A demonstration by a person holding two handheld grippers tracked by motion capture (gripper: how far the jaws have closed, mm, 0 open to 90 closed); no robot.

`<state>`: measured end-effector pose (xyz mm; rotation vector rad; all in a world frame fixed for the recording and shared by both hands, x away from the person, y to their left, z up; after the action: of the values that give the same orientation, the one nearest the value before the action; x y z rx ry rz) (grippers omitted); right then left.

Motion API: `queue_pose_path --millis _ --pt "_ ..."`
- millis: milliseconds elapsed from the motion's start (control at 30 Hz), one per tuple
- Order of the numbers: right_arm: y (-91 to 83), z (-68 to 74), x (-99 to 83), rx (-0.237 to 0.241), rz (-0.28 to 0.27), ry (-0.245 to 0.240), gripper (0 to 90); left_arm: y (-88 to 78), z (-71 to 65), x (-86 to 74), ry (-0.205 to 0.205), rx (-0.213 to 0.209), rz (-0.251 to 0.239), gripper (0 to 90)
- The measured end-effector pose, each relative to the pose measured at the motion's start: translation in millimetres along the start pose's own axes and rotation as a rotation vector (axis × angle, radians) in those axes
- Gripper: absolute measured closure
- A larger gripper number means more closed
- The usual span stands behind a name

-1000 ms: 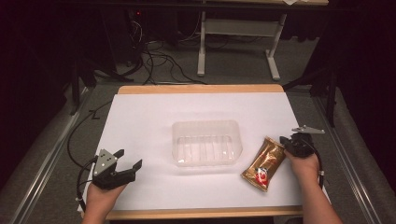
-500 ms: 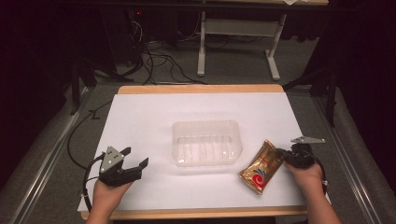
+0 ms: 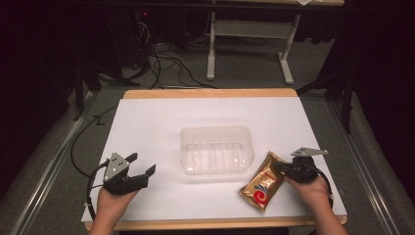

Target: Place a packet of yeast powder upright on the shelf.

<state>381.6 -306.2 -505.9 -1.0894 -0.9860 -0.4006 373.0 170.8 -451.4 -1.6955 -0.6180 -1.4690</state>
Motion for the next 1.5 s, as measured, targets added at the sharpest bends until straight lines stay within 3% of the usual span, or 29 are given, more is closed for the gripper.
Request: queue_pose_path --millis 33,133,200,333,667,1233,1367,1433,1500 --pt "-1.3 -0.4 1.2 -0.013 -0.013 0.000 90.0 0.1 -0.2 0.6 -0.004 0.000 -0.004 23.4" --pt "-8.8 -17.8 3.2 -0.109 -0.066 0.029 90.0 3.5 -1.2 2.4 -0.004 -0.004 -0.008 23.4" --pt "-12.0 -29.5 2.5 -0.149 -0.079 0.043 90.0 6.6 -2.2 1.7 -0.001 -0.009 -0.002 23.4" --pt "-10.1 -50.8 -4.9 -0.201 -0.052 0.086 90.0 7.0 -4.8 -1.3 0.014 -0.014 0.013 23.4" --pt "3.0 -50.3 -9.5 -0.169 0.007 0.091 90.0 -3.1 3.7 -1.7 -0.016 0.013 -0.004 23.4" --pt "-11.2 -30.4 -22.3 -0.100 0.042 0.089 90.0 10.0 -1.6 4.2 -0.022 -0.019 -0.018 23.1" --pt "-16.1 -25.2 -25.4 -0.101 0.057 0.068 90.0 16.7 -2.5 8.0 -0.020 -0.010 -0.027 23.1" --pt "-20.7 -24.7 -26.4 -0.132 0.056 0.056 90.0 20.6 -2.4 10.7 -0.019 0.000 -0.032 23.1" --pt "-28.8 -24.2 -23.8 -0.150 0.021 0.061 89.7 24.8 -3.0 12.7 -0.035 -0.003 -0.045 23.1"
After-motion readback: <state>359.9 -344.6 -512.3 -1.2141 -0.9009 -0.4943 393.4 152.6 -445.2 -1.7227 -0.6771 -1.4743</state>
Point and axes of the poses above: each handheld gripper's, and its own axes: y roughly forward along the jaws, x roughly out of its top, z roughly to its left, the point moved 7 cm from there along y, roughly forward along the jaws, and after that the axes turned 11 degrees about -z, right-handed, at the moved point
